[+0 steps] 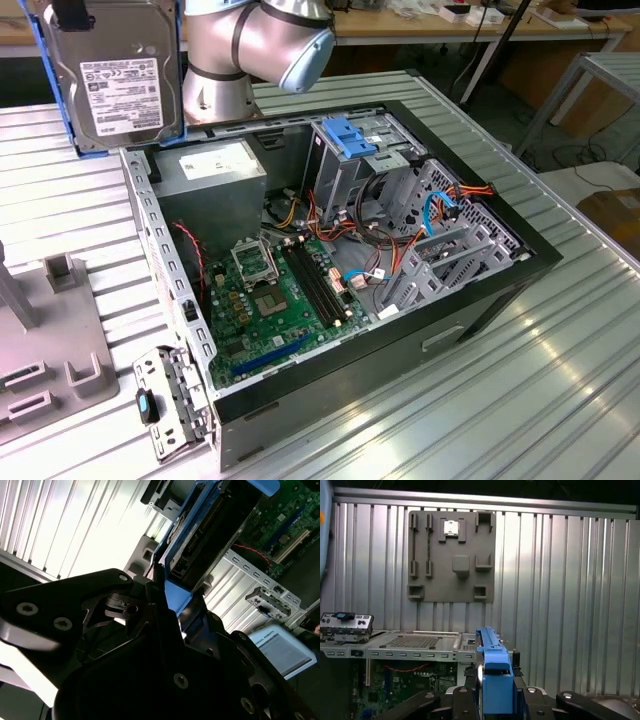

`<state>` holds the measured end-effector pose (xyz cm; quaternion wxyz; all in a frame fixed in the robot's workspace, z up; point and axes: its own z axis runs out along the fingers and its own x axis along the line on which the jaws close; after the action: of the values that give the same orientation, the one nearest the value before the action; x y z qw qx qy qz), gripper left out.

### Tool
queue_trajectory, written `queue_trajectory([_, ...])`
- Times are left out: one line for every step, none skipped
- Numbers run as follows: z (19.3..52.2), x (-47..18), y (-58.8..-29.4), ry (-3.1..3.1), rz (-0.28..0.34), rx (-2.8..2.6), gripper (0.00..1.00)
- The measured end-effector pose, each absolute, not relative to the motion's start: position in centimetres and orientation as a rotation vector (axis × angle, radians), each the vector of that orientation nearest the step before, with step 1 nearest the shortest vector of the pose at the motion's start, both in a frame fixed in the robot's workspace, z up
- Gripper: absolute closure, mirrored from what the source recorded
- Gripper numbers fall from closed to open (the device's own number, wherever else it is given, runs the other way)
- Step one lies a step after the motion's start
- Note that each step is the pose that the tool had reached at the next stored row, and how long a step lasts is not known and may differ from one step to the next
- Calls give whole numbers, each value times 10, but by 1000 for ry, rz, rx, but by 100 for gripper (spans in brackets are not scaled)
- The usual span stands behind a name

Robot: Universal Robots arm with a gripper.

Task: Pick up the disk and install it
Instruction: 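Pick up the disk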

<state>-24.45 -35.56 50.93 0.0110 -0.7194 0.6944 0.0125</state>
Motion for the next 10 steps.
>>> queue_trajectory([509, -241, -356, 2166, 39, -2244, 64])
queue_trajectory([509, -236, -356, 2166, 39, -2244, 64])
queue_trajectory([509, -233, -356, 2166, 39, -2244, 64])
queue_trajectory([509, -227, -356, 2166, 39, -2244, 64])
queue_trajectory([509, -223, -356, 2166, 39, -2244, 64])
queue_trajectory([509, -216, -356, 2166, 39, -2244, 64])
queue_trajectory([509, -204, -356, 2166, 39, -2244, 64])
queue_trajectory([509, -194, -356, 2166, 39, -2244, 64])
queue_trajectory([509, -185, -356, 2166, 39, -2244, 64])
queue_trajectory([509, -179, -356, 2166, 39, -2244, 64])
